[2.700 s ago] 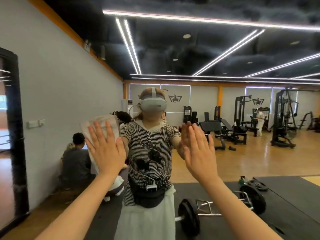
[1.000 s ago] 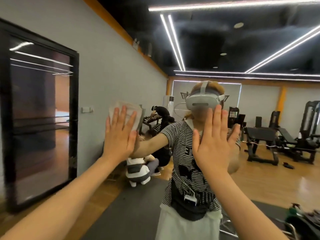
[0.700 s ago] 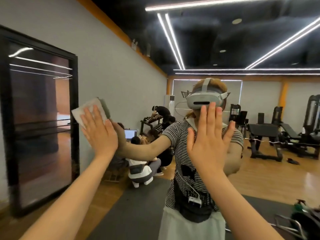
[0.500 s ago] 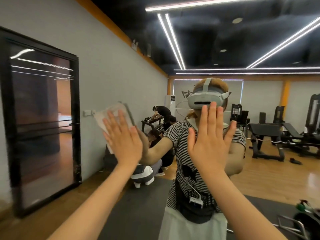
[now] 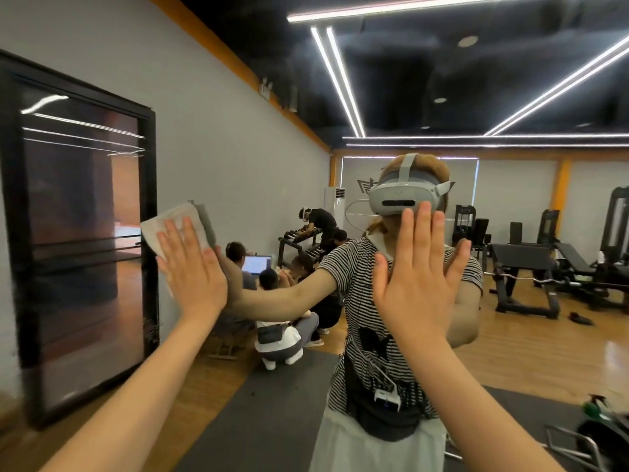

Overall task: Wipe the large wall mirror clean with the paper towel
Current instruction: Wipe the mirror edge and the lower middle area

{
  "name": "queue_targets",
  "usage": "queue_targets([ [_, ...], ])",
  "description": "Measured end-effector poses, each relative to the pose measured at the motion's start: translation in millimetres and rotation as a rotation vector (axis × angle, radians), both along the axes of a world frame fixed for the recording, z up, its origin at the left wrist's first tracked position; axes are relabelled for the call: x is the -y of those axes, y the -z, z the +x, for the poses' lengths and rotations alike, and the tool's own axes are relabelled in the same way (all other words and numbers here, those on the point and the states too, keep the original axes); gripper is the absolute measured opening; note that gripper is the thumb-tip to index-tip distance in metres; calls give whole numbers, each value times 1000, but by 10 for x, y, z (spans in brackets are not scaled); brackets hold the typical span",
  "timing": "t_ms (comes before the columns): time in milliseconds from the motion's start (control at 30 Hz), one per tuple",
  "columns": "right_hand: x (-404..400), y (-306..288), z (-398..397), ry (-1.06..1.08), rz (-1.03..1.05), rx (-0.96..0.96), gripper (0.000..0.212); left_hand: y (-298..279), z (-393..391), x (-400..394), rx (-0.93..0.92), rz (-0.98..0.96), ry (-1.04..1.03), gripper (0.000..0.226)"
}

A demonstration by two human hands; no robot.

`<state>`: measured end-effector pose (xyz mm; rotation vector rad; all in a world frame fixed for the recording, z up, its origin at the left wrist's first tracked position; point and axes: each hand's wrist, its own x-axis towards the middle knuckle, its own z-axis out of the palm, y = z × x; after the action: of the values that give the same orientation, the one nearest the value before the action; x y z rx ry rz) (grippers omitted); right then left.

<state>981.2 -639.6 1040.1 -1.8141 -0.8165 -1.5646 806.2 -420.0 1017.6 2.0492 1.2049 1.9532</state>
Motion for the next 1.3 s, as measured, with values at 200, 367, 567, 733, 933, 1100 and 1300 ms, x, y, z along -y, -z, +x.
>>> queue_targets([
  [200,2,5,-2,-1,-4,-12,67,13,421,561,-24,-17,47,59],
  [367,11,6,14,-22,-7,-5,66,133,653,805,-316,319,114,58],
  [567,17,5,24,-30,-6,-2,66,39,325,384,-358,428,95,58],
  [733,11,9,14,-13,3,5,66,-57,337,372,-109,118,54,58],
  [933,-6,12,15,-12,4,15,65,-33,702,892,-152,186,102,63],
  [1100,16,15,25,-5,-16,9,65,138,786,1021,-412,481,97,72],
  [1300,17,8,26,-17,-4,10,64,-44,393,530,-581,688,41,68],
])
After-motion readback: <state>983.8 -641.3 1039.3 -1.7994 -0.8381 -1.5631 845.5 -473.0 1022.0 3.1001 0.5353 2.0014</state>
